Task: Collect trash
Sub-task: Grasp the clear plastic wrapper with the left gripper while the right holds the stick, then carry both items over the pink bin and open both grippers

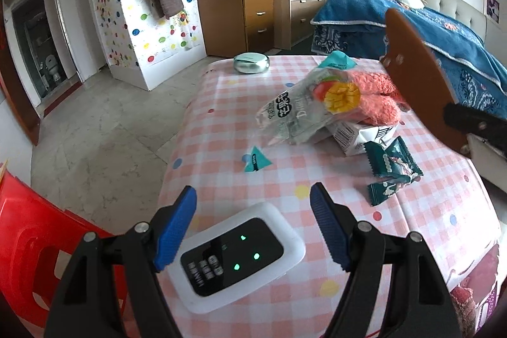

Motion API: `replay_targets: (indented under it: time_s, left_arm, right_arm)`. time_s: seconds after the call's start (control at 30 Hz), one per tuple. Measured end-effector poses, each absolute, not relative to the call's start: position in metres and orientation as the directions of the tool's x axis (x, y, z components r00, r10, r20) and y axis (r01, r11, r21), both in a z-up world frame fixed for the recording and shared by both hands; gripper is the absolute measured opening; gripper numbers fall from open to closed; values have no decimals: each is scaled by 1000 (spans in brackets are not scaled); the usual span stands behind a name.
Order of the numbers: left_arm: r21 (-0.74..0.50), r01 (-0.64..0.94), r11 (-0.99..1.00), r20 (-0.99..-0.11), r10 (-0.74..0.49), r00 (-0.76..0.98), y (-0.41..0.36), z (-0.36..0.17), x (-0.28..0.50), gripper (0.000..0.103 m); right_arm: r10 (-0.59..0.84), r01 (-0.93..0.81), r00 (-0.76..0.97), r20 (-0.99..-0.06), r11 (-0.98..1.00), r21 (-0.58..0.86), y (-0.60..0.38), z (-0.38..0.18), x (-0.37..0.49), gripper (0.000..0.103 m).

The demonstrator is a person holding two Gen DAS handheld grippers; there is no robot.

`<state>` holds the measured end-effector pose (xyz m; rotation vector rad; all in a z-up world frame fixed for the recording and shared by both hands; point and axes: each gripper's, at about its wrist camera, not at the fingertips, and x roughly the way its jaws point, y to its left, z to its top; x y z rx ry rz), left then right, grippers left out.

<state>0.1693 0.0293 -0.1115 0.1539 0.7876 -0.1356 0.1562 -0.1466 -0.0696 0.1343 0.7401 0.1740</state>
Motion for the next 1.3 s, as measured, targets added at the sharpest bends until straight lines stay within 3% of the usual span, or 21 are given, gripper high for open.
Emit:
replay_targets:
  time_s: [0.37,0.47,0.57,0.63,0.67,0.73,0.97,1.3]
  left_arm:
    - [180,220,959,-739,-16,673,-12,-122,217,69]
    - [172,218,961,-745,-18,666,-16,-124,226,62]
    - [174,224,959,-746,-21,665,-21,-125,234,48]
    - [178,234,956,-740,-26,672,-22,-124,234,25]
    - [179,233,956,-733,-28,679,-22,-123,231,20]
    - [182,222,958,-698,-33,715,-18,-114,223,0]
    - [49,227,973,-621,-148,770,7,-67,175,0]
    - [-113,352,929,-642,-338,688,-19,-65,94,0]
  right_arm:
    - [216,-111,746,-630,973,202,-164,-60,150,8]
    - [216,-104,744,-632,972,210,-171,-61,151,8]
    - [208,-95,742,-637,974,207,-173,-62,148,8]
    - [208,-95,743,-637,974,208,-175,-62,146,8]
    - [209,-95,743,-636,973,209,-176,-62,145,8]
    - [209,-92,750,-628,973,214,-180,-59,137,8]
    - [205,-87,772,-601,972,220,-188,-50,113,8]
    - [201,-56,737,-646,970,238,-205,-65,65,8]
